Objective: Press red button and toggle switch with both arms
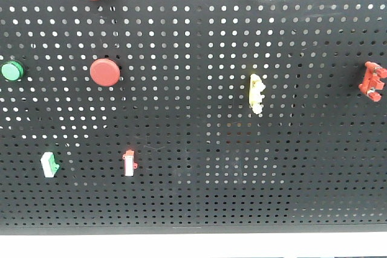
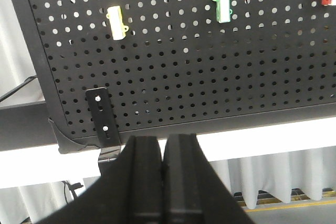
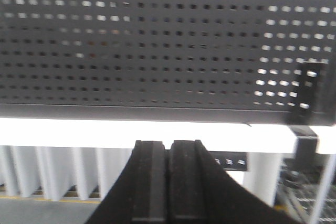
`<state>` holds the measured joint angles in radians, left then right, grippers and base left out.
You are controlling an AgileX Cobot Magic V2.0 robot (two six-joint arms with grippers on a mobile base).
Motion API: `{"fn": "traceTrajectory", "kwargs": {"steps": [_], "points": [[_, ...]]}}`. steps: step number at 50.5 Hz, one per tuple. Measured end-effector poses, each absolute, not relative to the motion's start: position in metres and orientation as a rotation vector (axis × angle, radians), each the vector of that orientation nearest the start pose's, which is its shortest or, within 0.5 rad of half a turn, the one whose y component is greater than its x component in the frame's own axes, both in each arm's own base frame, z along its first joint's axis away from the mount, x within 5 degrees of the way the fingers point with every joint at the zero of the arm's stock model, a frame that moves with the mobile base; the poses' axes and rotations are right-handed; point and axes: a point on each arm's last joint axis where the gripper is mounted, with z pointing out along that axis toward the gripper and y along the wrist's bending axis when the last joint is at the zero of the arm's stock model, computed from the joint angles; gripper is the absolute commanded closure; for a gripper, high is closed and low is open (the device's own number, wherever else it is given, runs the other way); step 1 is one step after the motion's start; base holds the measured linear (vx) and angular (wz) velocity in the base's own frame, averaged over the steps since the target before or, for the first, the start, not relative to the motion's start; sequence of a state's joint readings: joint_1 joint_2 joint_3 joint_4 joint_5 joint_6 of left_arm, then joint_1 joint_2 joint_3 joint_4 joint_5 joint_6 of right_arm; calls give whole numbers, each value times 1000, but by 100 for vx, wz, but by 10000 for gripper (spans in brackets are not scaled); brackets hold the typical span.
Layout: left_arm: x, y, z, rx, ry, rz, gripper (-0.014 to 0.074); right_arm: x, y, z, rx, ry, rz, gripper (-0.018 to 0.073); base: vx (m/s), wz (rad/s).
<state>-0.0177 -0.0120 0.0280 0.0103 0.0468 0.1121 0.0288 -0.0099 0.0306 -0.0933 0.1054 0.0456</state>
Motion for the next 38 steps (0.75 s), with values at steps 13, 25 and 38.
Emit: {"fn": "traceTrajectory", "kwargs": {"steps": [13,25,38], "points": [[57,-1,200,108,1543,83,594,57,1,194,-54,1607,-22,563,0,0],[57,-1,200,108,1543,83,594,57,1,194,-54,1607,-22,563,0,0],[57,-1,200,108,1543,83,594,57,1,194,-53,1607,-21,563,0,0]]}}
